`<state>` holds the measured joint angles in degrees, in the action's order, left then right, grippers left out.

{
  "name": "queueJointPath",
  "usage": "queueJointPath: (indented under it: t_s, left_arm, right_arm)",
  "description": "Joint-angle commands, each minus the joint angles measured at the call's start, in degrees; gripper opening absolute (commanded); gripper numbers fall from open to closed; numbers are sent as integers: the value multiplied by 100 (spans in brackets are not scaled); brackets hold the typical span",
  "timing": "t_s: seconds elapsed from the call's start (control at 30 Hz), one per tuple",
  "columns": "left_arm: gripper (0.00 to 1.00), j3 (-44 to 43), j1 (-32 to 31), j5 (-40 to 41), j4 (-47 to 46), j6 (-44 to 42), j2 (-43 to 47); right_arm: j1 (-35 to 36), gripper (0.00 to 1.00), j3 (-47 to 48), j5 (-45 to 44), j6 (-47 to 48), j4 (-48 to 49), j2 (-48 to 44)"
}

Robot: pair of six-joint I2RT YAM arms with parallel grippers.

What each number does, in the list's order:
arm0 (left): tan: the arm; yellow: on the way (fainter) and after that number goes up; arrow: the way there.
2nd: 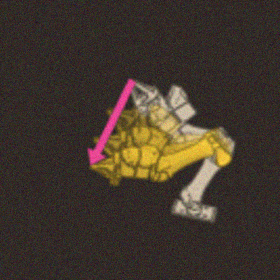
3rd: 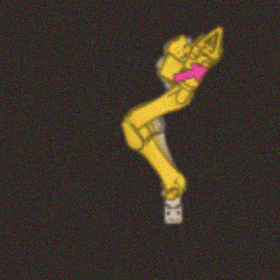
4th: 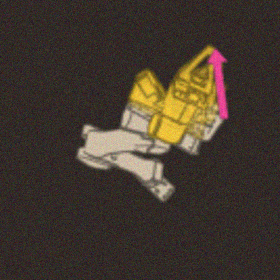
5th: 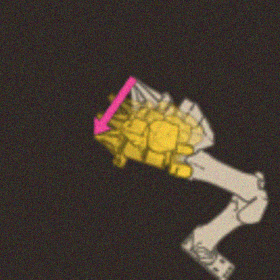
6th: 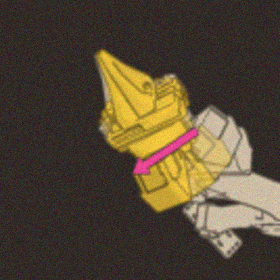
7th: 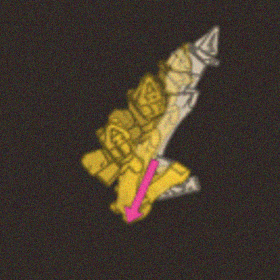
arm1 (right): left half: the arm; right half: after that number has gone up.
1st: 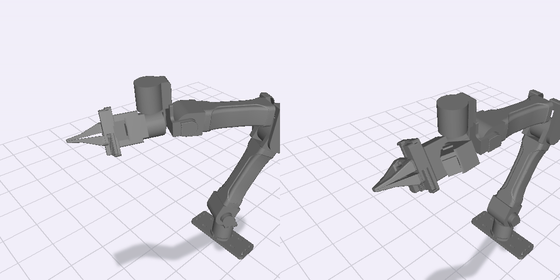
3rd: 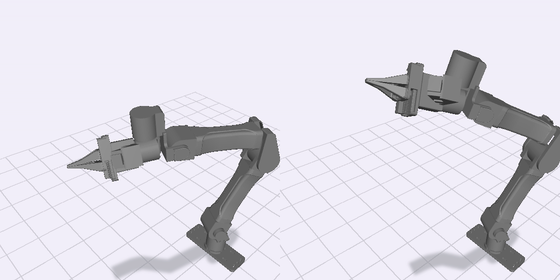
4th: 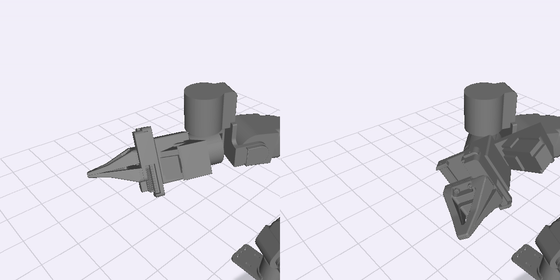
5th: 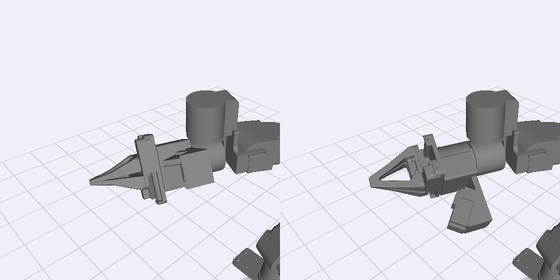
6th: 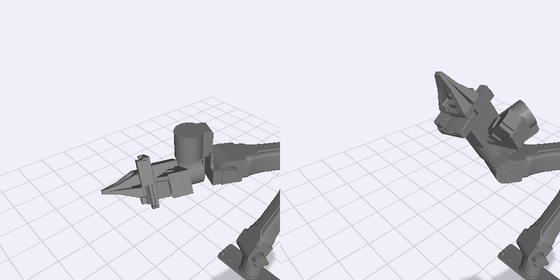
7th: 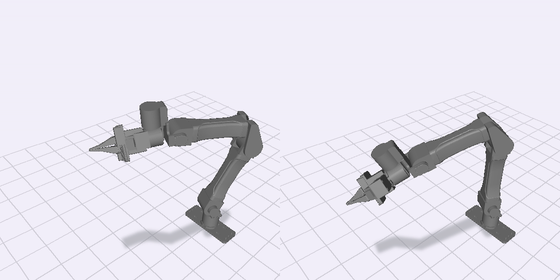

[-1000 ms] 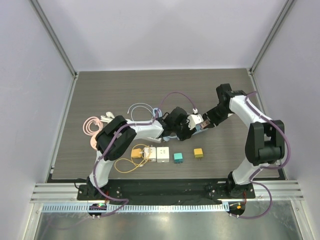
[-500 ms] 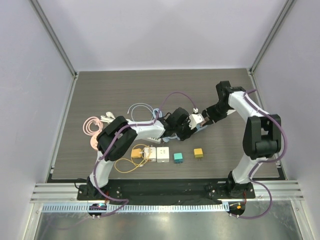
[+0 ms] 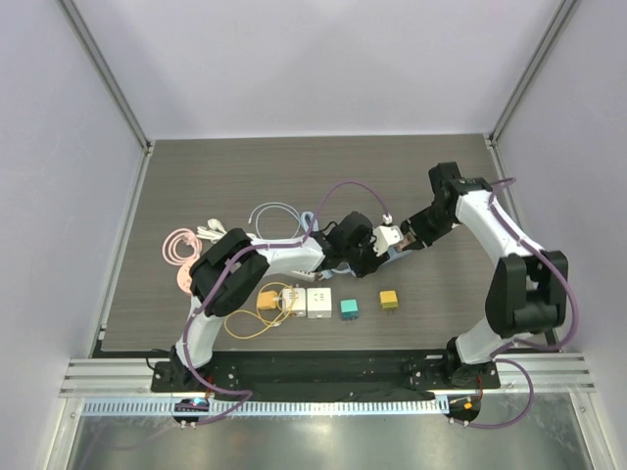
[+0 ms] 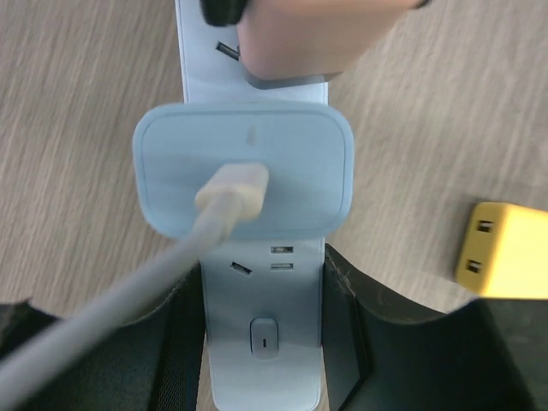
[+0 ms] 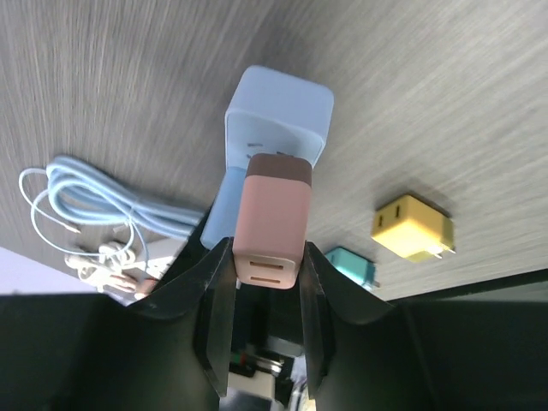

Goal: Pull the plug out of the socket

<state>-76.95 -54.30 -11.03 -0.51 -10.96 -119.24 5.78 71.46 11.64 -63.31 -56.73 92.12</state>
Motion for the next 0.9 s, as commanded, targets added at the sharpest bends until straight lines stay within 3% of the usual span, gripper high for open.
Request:
queueJointPath:
  t_s: [0.0,0.07,0.33,0.47,0.6,0.87]
  left_arm:
    - [0,48,-274,-1191,667,-266,-55]
    - [0,40,-274,-1314,693,-231,-64]
    - [0,-13,-274,-1332,693,-161,-82]
    - [0,-40,-274,-1244,667,-134,-64]
    - [0,30,-274,-1191,667,-161,-38]
    - [0,48,-239,-1191,667,-135,-12]
  right_arm:
    - [90,1,-219,-178,12,1383,-861]
    - [90,1,-212,-224,-120,1559,-749]
    - [72,1,1570,215,-296,1455,868]
    - [55,1,1942,576,-270,1279,1309]
    - [28,1,1618,568,-130,1208,854]
    - [2,1,-140,191,82,1234,-755]
